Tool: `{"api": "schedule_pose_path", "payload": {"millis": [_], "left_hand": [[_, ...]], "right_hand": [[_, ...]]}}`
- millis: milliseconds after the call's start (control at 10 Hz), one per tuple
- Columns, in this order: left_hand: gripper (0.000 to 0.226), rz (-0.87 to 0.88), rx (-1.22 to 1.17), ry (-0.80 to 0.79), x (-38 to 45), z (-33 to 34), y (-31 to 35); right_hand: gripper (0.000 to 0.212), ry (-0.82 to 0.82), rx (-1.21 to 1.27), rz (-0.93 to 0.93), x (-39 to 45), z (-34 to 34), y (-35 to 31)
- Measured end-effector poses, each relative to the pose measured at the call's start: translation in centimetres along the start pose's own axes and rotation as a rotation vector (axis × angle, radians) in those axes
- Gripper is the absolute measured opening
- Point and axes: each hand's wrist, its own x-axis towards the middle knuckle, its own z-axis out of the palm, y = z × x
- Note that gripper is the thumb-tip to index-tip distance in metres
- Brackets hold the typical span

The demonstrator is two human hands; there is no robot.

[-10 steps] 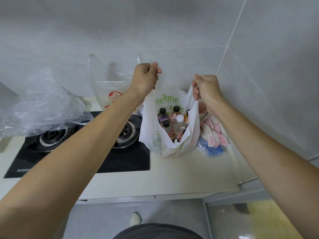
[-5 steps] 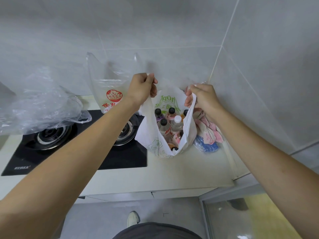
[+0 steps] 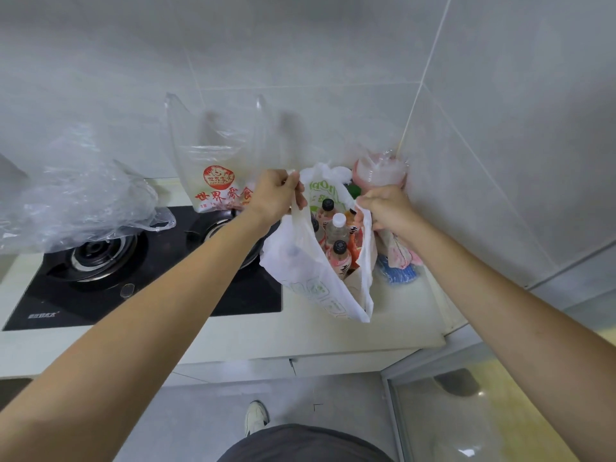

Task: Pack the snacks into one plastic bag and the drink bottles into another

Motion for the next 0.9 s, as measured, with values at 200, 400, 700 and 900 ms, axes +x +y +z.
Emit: {"api": "schedule_pose_path", "payload": {"millis": [200, 400, 700, 900], "left_hand": [[0.038, -0.069, 0.051, -0.017, -1.9, 1.8, -3.1], [0.045, -0.093, 0.148, -0.032, -4.0, 3.3, -5.6], [0.036, -0.167, 0.222, 0.071, -7.5, 2.6, -6.1], [0.027, -0.188, 0.297, -0.038, -10.6, 2.2, -6.2]], "right_hand": [[0.025, -0.029, -0.087, 0.059, -1.0, 0.8, 3.4], [0.038, -0.005, -0.232, 0.038, -1.6, 0.7, 6.2], [0.012, 0.091, -0.474, -0.139, -4.2, 0.0, 6.0], [0.023, 0.058, -0.509, -0.215, -5.7, 0.4, 5.3]]}}
